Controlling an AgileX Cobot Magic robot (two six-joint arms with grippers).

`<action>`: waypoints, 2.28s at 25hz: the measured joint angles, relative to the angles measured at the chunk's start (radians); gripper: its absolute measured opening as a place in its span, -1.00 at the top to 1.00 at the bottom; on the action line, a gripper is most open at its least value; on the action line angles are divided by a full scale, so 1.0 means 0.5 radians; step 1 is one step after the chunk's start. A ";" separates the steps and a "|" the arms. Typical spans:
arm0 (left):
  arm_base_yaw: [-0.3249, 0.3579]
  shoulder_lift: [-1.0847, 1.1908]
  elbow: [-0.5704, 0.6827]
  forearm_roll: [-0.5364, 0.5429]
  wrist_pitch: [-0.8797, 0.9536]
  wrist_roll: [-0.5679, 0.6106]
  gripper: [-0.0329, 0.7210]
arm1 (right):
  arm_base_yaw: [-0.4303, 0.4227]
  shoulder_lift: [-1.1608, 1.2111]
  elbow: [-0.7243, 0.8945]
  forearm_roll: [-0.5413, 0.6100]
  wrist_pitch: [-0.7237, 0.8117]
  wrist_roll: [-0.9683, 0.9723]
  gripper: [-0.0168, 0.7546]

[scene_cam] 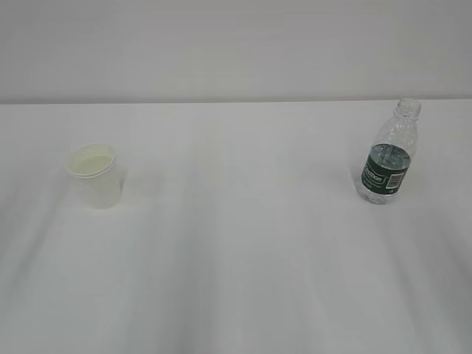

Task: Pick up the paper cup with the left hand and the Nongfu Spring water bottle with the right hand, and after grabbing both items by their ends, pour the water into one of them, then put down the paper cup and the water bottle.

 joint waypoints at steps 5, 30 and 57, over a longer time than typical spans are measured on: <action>0.000 -0.262 0.000 -0.023 0.366 -0.016 -0.66 | 0.000 -0.146 -0.072 -0.023 0.374 -0.004 -0.58; -0.187 -1.091 -0.334 -0.572 2.268 0.317 -0.61 | 0.000 -0.880 -0.136 -0.025 1.560 0.092 -0.58; -0.190 -1.808 -0.206 -0.630 2.683 0.234 -0.52 | 0.000 -1.405 -0.036 0.031 1.857 0.115 -0.58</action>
